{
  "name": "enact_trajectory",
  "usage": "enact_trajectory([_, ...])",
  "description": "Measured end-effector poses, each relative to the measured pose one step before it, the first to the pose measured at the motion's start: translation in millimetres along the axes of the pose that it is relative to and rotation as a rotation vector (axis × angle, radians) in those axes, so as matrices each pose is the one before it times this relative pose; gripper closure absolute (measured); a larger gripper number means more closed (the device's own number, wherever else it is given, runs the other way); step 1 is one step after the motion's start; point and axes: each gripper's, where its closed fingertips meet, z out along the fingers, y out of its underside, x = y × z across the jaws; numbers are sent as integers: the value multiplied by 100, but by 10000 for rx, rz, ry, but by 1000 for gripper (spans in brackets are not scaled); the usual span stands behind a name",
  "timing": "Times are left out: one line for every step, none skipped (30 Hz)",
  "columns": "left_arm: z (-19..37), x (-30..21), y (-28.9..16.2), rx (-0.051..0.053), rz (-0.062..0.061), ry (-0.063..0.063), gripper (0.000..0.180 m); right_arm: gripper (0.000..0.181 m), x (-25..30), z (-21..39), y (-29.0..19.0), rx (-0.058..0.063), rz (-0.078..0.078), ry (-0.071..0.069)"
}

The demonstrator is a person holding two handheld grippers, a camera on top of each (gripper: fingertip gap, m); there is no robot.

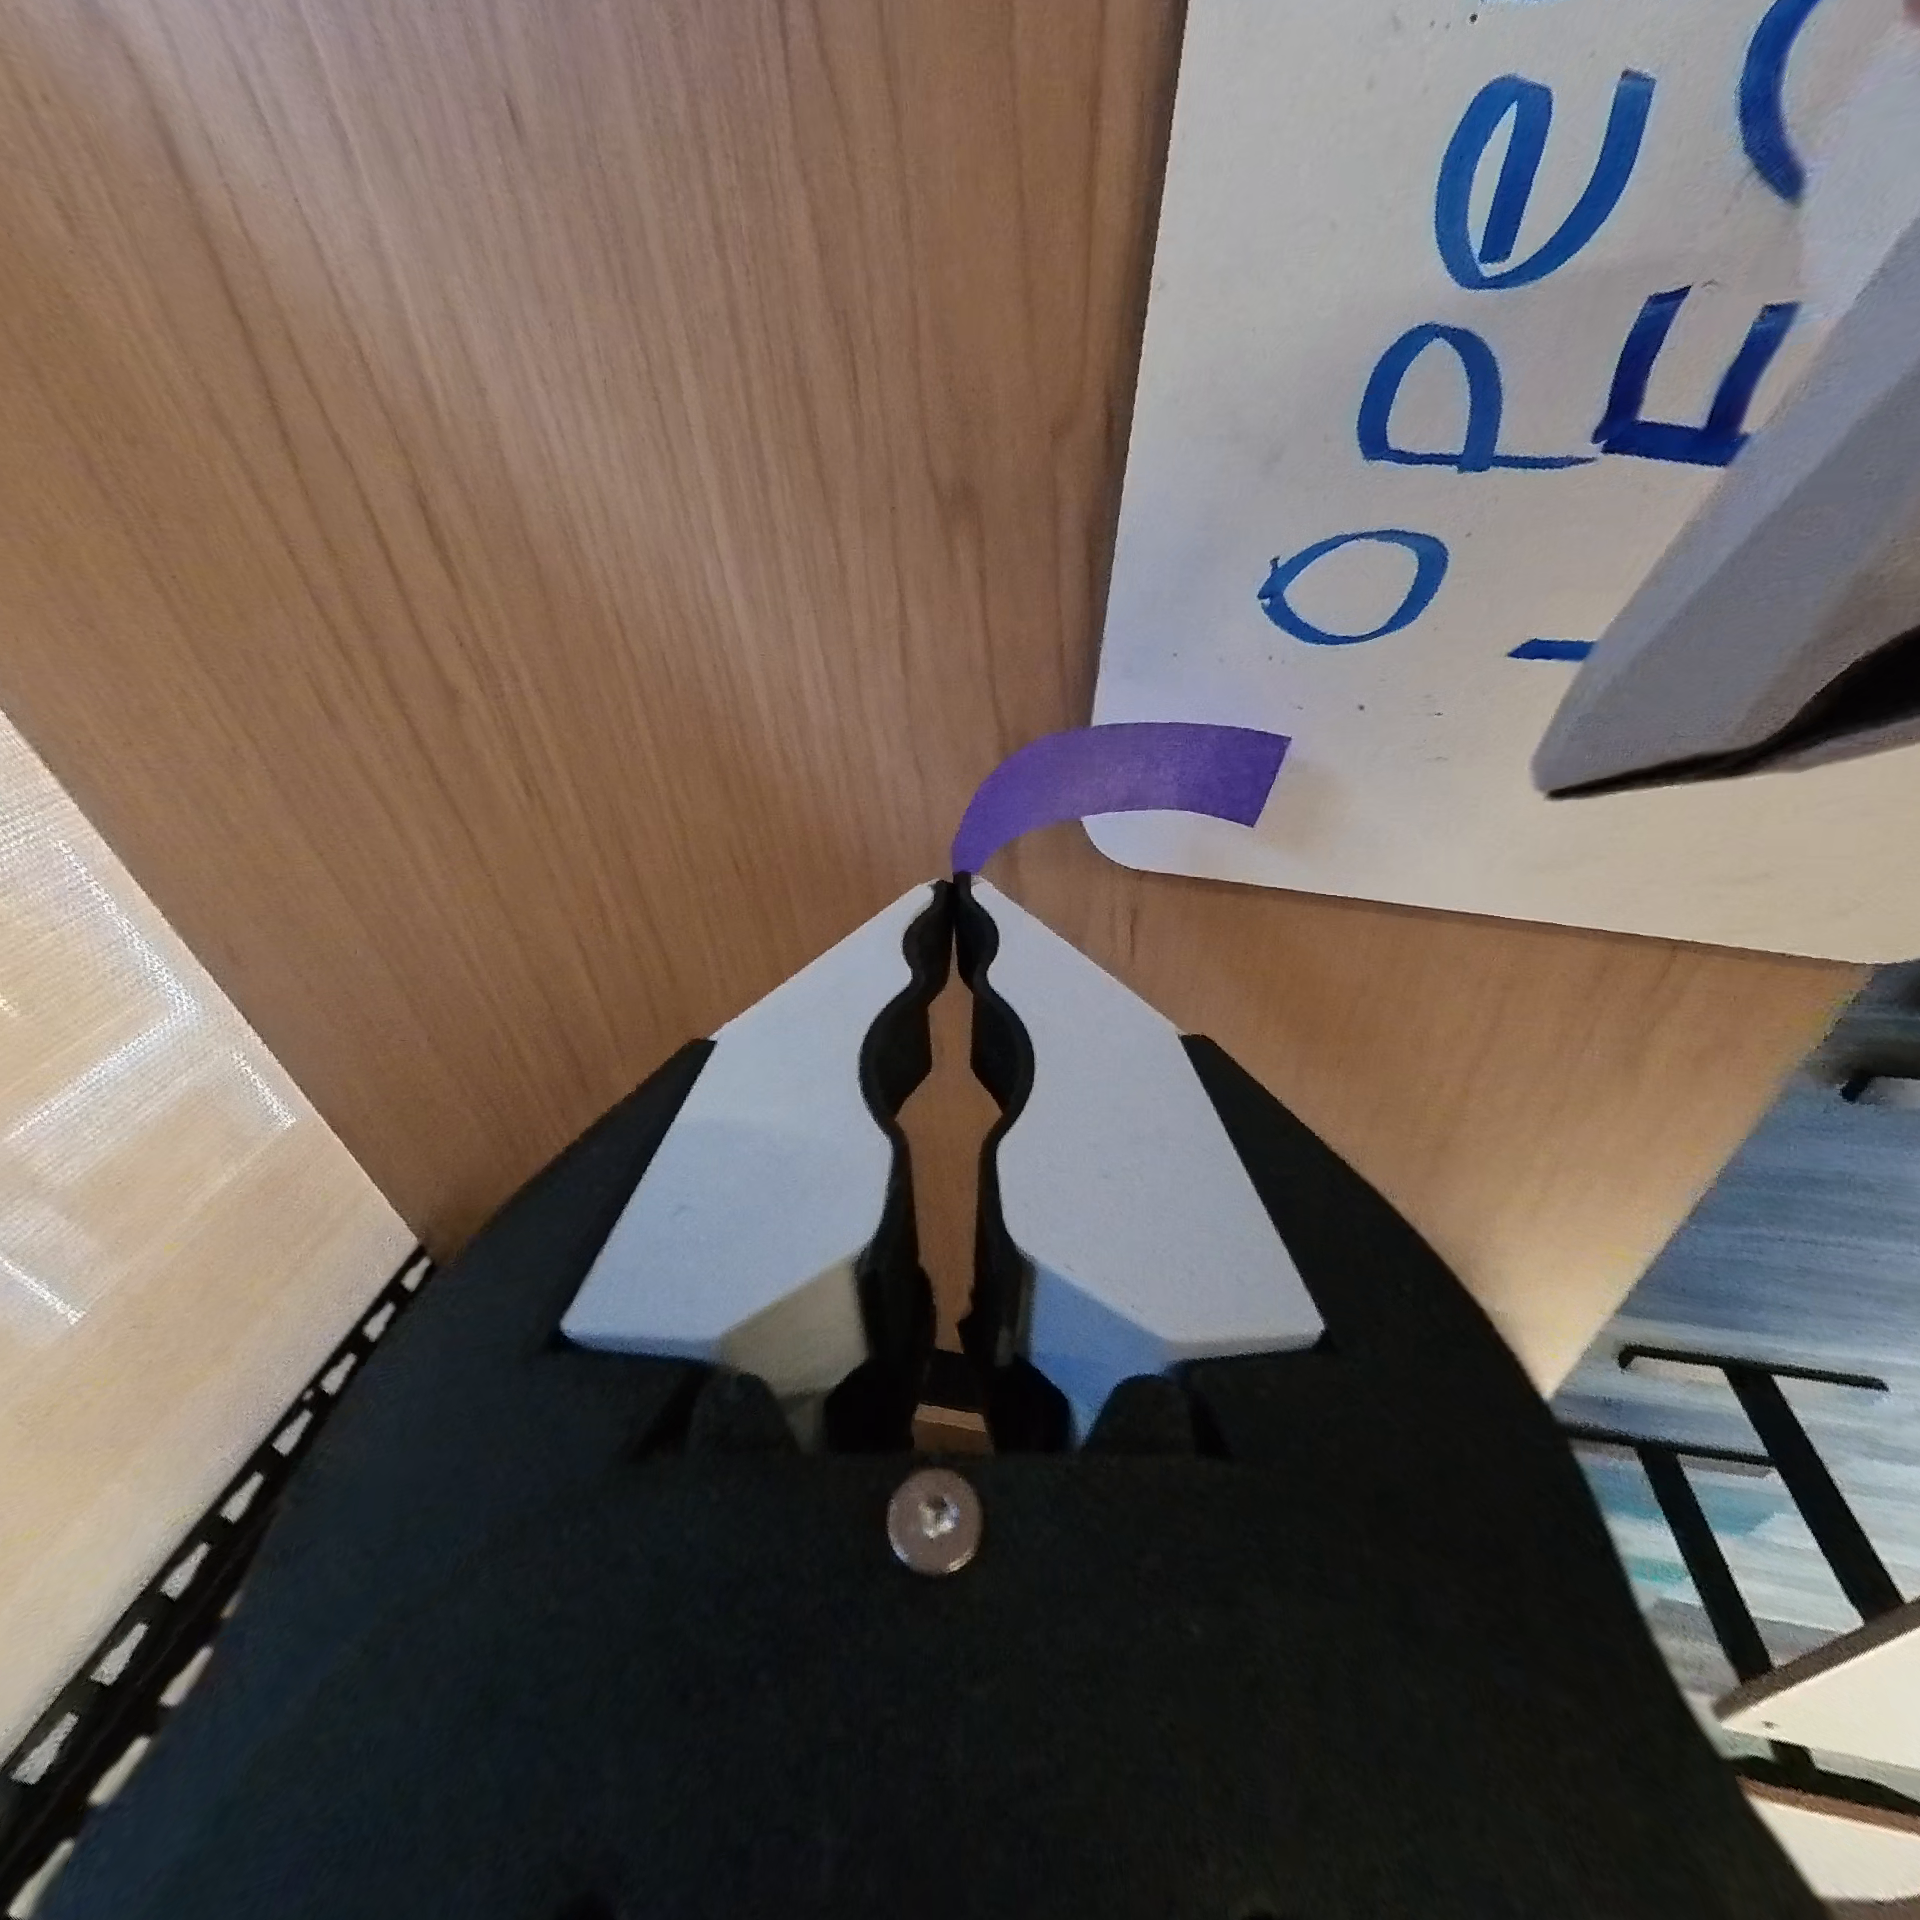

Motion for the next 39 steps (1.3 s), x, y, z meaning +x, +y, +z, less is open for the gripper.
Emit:
enact_trajectory([151, -96, -69, 43, 60, 32, 180, 181, 101, 502, 137, -138, -374, 187])
enact_trajectory([146, -2, -74, 61, 9, 124, 180, 181, 33, 555, 293, -251, -384, 140])
enact_trajectory([160, -50, -11, 28, -25, 105, 180, 181, 143, 557, 339, -279, -313, 191])
enact_trajectory([126, -97, 48, 14, -4, 62, 180, 181, 123, 552, 292, -248, -244, 185])
enact_trajectory([112, -140, 41, 15, -5, 17, 180, 181, -111, 522, 166, -171, -238, 43])
enact_trajectory([72, -127, 35, 16, -31, 13, 180, 181, -123, 499, 178, -187, -217, 16])
enact_trajectory([28, 11, 49, 0, -30, 64, 180, 181, 1, 445, 228, -222, -212, 96])
enact_trajectory([20, -41, 39, -1, 3, 13, 180, 181, -32, 364, 147, -156, -288, 79])
enact_trajectory([14, -40, 20, 16, 33, -10, 180, 181, -58, 360, 143, -143, -316, 48])
enact_trajectory([54, -44, 10, 9, 15, 3, 180, 181, 61, 357, 278, -233, -251, 83])
enact_trajectory([98, -23, 12, 4, -19, 36, 180, 181, 57, 345, 232, -186, -176, 48])
enact_trajectory([131, 29, 27, -26, -64, 80, 180, 181, -67, 332, 107, -87, -86, -58])
enact_trajectory([141, -32, 48, -55, -68, 42, 180, 181, -51, 311, 89, -64, -6, -76])
enact_trajectory([139, -46, 2, -38, -15, -2, 180, 181, 9, 298, 106, -62, 12, -39])
enact_trajectory([126, -17, -56, -2, 24, 0, 180, 181, -13, 266, 58, -29, -43, -45])
enact_trajectory([92, -25, -62, -7, 7, -12, 180, 181, 42, 263, 157, -97, -114, -10])
enact_trajectory([106, -53, 19, -54, -16, -11, 180, 181, 158, 233, 280, -174, -171, 61])
enact_trajectory([97, -98, 72, -75, -17, -24, 180, 181, 143, 185, 255, -145, -206, 61])
enact_trajectory([86, -88, 55, -62, -20, -16, 180, 181, 128, 143, 148, -71, -154, 46])
enact_trajectory([89, -72, 34, -38, -31, 13, 180, 181, 119, 100, 93, -25, -59, 27])
enact_trajectory([73, -48, 19, -32, -40, 32, 180, 181, 42, 95, 35, -11, 3, -21])
enact_trajectory([66, -61, 1, -13, -35, 23, 180, 181, -32, 77, -41, 33, 28, -64])
enact_trajectory([40, -41, -1, -12, -18, 12, 180, 181, -83, 74, -53, 34, 1, -71])
enact_trajectory([25, -51, -5, -2, -6, -1, 180, 181, -34, 88, 47, -28, -64, -29])
enact_trajectory([17, -11, -8, -9, -10, 14, 180, 181, -7, 126, 140, -84, -107, -13])
enact_trajectory([22, -38, 4, -19, -17, 1, 180, 181, -65, 165, 135, -77, -90, -68])
enact_trajectory([24, -53, 16, -17, -15, -8, 180, 181, -89, 190, 133, -65, -48, -96])
enact_trajectory([6, -42, 38, -17, -18, -4, 180, 181, -92, 200, 120, -61, -23, -103])
enact_trajectory([4, -26, 36, -21, -22, 10, 180, 181, -96, 200, 69, -31, -16, -107])
enact_trajectory([-6, -24, 6, -1, -17, 0, 180, 181, -85, 193, 59, -34, -5, -93])
enact_trajectory([-15, -3, -53, 35, -2, 5, 180, 181, -58, 167, 24, -27, 9, -61])
enact_trajectory([-11, 18, -49, 26, -8, 21, 180, 181, -110, 155, -38, 14, 16, -80])
enact_trajectory([0, -20, -31, 1, -3, -8, 180, 181, -183, 174, 18, -5, 10, -120])
enact_trajectory([17, -37, -11, -14, 14, -24, 180, 181, -150, 202, 175, -95, 1, -86])
enact_trajectory([36, -31, -1, -19, 8, -9, 180, 181, -217, 190, 238, -119, -12, -130])
enact_trajectory([30, -19, -17, -2, -5, 0, 180, 181, -243, 173, 176, -73, -7, -144])
enact_trajectory([41, 12, -3, -3, -8, 21, 180, 181, -29, 82, 80, -8, 10, -2])
enact_trajectory([58, -49, 47, -28, -9, -10, 180, 181, -2, 6, -26, 43, 11, -19])
enact_trajectory([82, -131, 83, -42, -1, -51, 180, 181, 3, 3, -1, 18, 59, -33])
